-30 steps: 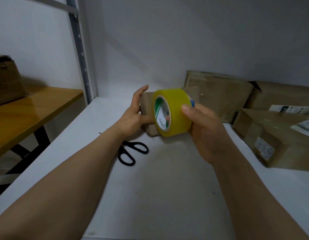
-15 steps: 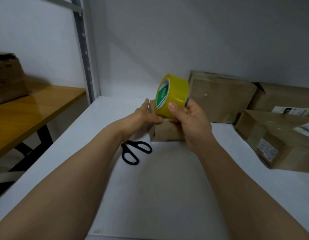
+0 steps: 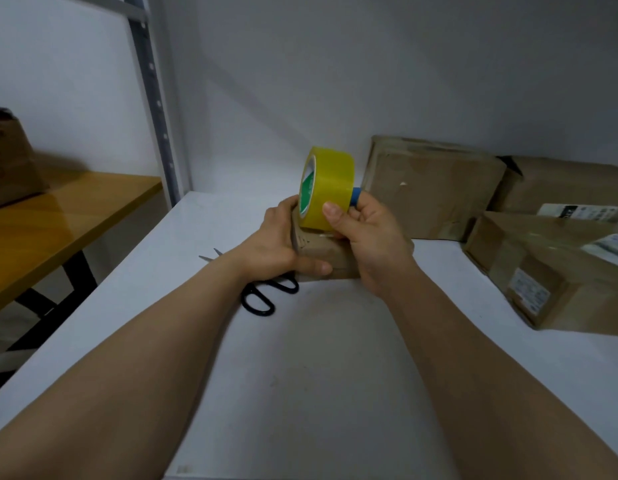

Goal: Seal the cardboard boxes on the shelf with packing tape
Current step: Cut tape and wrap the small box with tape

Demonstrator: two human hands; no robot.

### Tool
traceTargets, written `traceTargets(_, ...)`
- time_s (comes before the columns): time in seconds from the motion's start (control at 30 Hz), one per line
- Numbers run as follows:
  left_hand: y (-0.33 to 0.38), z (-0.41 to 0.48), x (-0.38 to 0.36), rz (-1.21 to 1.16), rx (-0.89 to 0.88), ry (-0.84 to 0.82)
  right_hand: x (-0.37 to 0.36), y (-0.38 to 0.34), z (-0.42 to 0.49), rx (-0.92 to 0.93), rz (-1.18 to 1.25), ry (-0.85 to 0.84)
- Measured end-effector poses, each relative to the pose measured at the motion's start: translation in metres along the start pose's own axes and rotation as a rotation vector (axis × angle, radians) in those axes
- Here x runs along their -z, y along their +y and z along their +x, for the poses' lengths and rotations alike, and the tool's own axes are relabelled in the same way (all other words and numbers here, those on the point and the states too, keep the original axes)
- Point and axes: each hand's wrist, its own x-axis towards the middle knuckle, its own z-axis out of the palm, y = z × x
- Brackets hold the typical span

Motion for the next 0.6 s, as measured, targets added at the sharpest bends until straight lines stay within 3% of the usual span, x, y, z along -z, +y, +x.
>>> traceTargets(0.6, -0.0124, 0.0040, -0.0013, 0.095, -0.031, 0.002, 0.0034, -0.0017, 0.0063, -0.019, 0.003, -0.025)
